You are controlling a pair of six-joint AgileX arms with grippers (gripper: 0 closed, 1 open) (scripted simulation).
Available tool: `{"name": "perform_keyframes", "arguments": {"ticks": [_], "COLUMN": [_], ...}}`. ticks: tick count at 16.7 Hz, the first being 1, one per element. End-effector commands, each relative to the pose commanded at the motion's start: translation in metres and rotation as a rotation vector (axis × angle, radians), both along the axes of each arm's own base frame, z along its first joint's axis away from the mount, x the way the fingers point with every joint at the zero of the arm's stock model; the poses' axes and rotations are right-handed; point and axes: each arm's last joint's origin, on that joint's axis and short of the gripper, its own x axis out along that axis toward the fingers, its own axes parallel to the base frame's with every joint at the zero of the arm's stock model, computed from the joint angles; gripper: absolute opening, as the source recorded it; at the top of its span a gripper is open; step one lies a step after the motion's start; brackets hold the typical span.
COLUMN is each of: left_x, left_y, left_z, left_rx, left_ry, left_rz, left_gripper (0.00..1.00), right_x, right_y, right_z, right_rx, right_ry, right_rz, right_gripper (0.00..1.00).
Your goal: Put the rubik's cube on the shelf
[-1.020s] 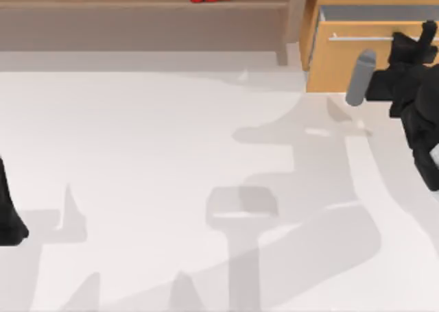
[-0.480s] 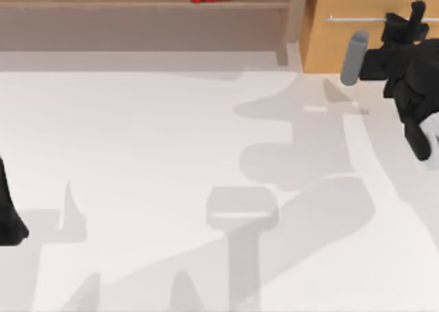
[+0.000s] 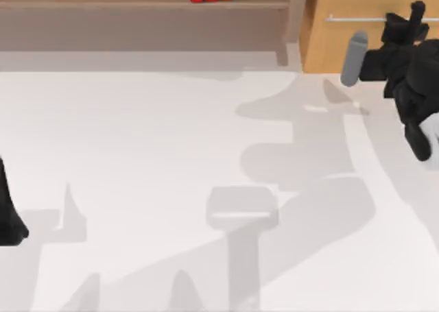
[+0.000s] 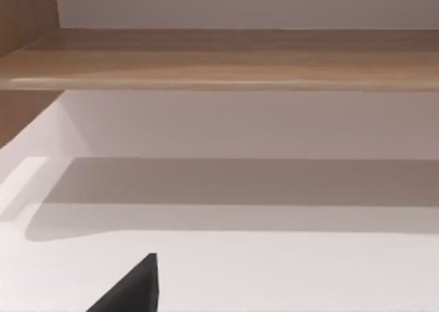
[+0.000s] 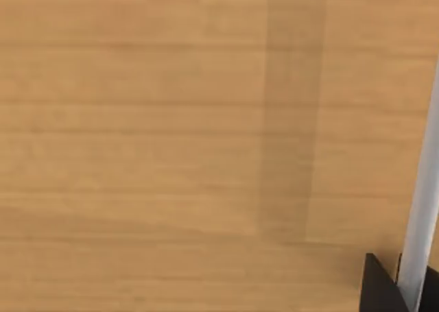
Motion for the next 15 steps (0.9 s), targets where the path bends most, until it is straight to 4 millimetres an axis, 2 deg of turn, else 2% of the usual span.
{"name": "perform_keyframes", "arguments": {"ticks": [9, 15], "left_x": [0.0, 0.0], "left_y": [0.0, 0.0], "left_z": [0.0, 0.0], "left_rx": [0.0, 0.0], "left_ry": [0.0, 0.0], "left_rz": [0.0, 0.0], "left_gripper": [1.0, 1.0], "right_x": [0.0, 0.0], "right_y": [0.0, 0.0], "right_z": [0.0, 0.0], "right_rx": [0.0, 0.0], "right_ry": [0.0, 0.0], "right_rz": [0.0, 0.0], "right_gripper": [0.98, 1.0]}}
